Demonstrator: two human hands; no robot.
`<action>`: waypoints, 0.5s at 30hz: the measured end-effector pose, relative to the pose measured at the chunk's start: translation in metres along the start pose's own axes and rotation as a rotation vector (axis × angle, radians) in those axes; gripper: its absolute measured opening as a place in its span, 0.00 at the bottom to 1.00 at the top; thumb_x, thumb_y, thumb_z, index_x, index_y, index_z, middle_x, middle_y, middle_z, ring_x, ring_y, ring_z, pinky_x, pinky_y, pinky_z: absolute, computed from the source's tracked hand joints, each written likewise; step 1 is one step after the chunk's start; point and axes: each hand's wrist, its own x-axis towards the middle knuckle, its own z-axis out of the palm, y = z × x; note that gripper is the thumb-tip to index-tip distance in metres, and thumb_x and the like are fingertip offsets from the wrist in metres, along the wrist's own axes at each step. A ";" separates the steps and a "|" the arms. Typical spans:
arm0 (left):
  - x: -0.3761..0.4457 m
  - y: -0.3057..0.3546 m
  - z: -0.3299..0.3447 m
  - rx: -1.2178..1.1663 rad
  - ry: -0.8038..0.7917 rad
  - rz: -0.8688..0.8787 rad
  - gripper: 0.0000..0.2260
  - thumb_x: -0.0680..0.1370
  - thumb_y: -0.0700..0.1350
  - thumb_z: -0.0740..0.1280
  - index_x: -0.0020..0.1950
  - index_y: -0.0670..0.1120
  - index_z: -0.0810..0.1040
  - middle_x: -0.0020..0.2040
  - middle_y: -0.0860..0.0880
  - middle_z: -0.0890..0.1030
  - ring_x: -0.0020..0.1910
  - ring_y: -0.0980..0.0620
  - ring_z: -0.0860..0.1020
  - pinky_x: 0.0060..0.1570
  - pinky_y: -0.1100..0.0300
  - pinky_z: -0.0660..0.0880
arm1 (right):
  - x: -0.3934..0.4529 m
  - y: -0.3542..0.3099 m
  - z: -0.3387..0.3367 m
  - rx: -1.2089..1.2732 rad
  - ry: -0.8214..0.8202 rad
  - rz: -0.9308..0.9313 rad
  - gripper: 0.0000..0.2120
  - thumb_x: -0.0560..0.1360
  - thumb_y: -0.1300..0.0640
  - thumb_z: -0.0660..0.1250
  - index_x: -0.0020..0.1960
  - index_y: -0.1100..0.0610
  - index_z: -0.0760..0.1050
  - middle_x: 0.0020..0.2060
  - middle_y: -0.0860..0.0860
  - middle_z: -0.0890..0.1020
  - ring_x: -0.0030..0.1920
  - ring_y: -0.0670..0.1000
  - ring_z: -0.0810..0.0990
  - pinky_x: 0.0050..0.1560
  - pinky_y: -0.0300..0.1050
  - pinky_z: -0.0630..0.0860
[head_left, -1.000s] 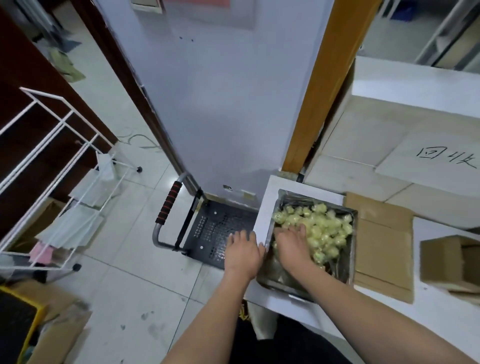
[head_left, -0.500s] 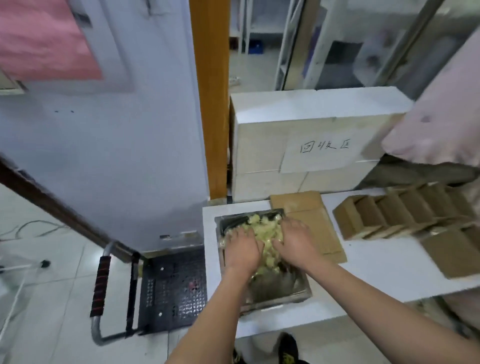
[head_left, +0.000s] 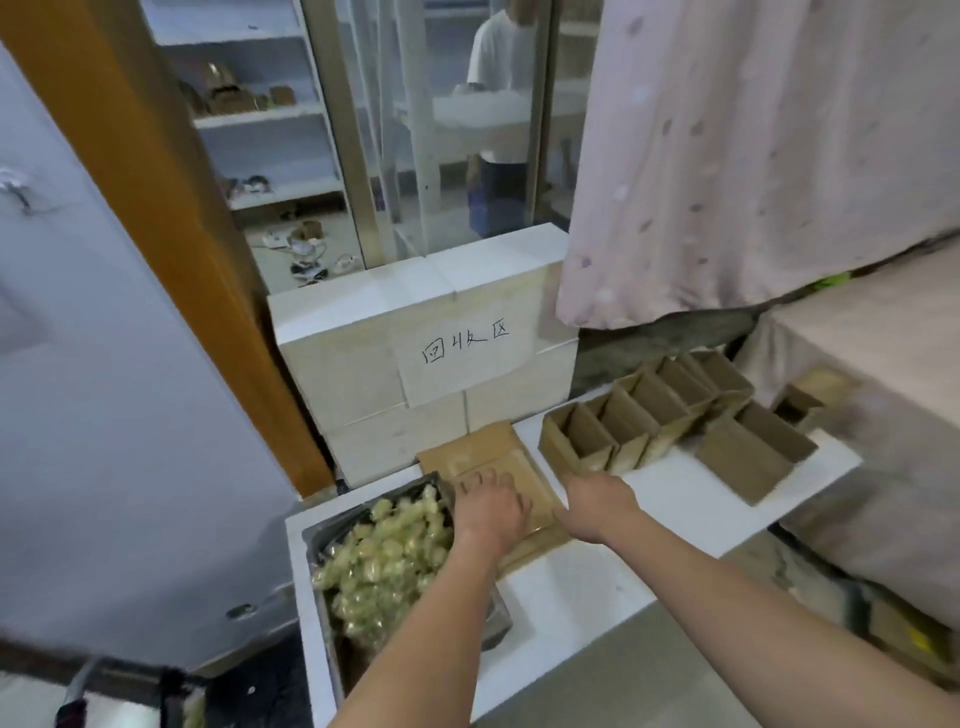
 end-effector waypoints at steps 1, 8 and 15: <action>0.001 0.016 -0.003 0.008 -0.001 0.007 0.22 0.84 0.53 0.50 0.72 0.42 0.69 0.71 0.40 0.71 0.70 0.39 0.67 0.71 0.43 0.62 | -0.002 0.015 -0.002 0.008 0.010 0.000 0.21 0.78 0.45 0.59 0.66 0.55 0.71 0.61 0.55 0.78 0.60 0.58 0.76 0.52 0.48 0.71; 0.018 0.131 -0.003 0.013 -0.037 0.032 0.21 0.85 0.52 0.50 0.71 0.42 0.70 0.71 0.39 0.70 0.70 0.40 0.68 0.69 0.44 0.66 | -0.013 0.124 -0.014 0.043 0.066 0.017 0.24 0.80 0.40 0.57 0.68 0.54 0.70 0.64 0.55 0.76 0.63 0.58 0.74 0.58 0.50 0.71; 0.046 0.236 -0.004 0.028 0.032 0.110 0.22 0.84 0.53 0.51 0.71 0.43 0.70 0.69 0.42 0.72 0.68 0.41 0.70 0.70 0.44 0.65 | -0.024 0.233 -0.028 0.075 0.120 0.124 0.25 0.80 0.39 0.56 0.69 0.55 0.69 0.64 0.56 0.76 0.63 0.58 0.75 0.57 0.51 0.72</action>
